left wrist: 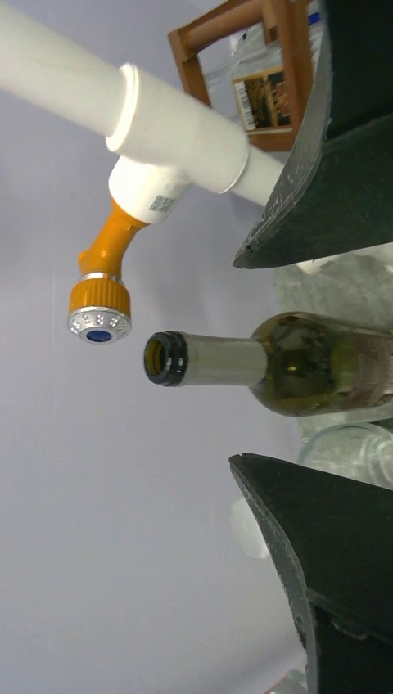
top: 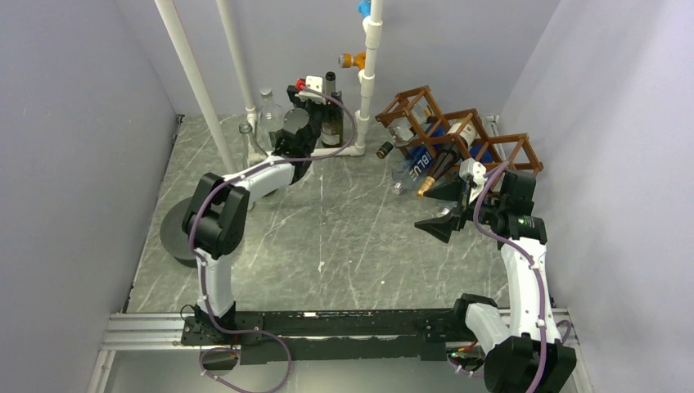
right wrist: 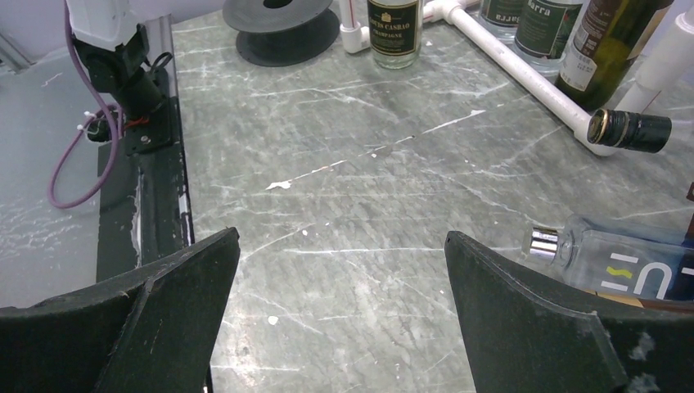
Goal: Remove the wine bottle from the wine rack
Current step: Place the wine bottle at the center of the board.
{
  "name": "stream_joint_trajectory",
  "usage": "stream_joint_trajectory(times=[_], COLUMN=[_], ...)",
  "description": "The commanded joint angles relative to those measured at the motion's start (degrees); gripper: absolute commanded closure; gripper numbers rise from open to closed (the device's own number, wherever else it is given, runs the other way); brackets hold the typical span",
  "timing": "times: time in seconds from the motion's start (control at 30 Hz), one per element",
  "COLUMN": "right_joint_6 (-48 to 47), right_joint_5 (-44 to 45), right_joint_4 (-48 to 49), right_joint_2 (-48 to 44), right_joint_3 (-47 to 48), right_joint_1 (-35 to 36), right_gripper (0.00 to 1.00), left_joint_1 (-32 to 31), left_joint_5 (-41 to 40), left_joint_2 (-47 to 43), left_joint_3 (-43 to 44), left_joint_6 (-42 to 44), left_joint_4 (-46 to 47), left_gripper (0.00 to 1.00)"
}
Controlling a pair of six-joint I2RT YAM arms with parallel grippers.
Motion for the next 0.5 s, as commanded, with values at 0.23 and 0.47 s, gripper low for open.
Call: stream_joint_trajectory(times=[0.23, 0.47], right_joint_6=[-5.4, -7.4], right_joint_5=[-1.1, -1.4], right_joint_4=[-2.8, -4.8], right_joint_2=[-1.5, -1.3], right_joint_3=[1.3, 1.7], right_joint_1=[-1.1, -3.0], right_gripper=[0.01, 0.01], left_joint_1=[-0.8, -0.8], left_joint_5=[6.7, 13.8], left_joint_2=[-20.8, -28.9], left_joint_3=[-12.7, -16.5], left_joint_6=[-10.3, -14.2], left_joint_4=[-13.8, -25.7], left_gripper=[0.00, 0.01])
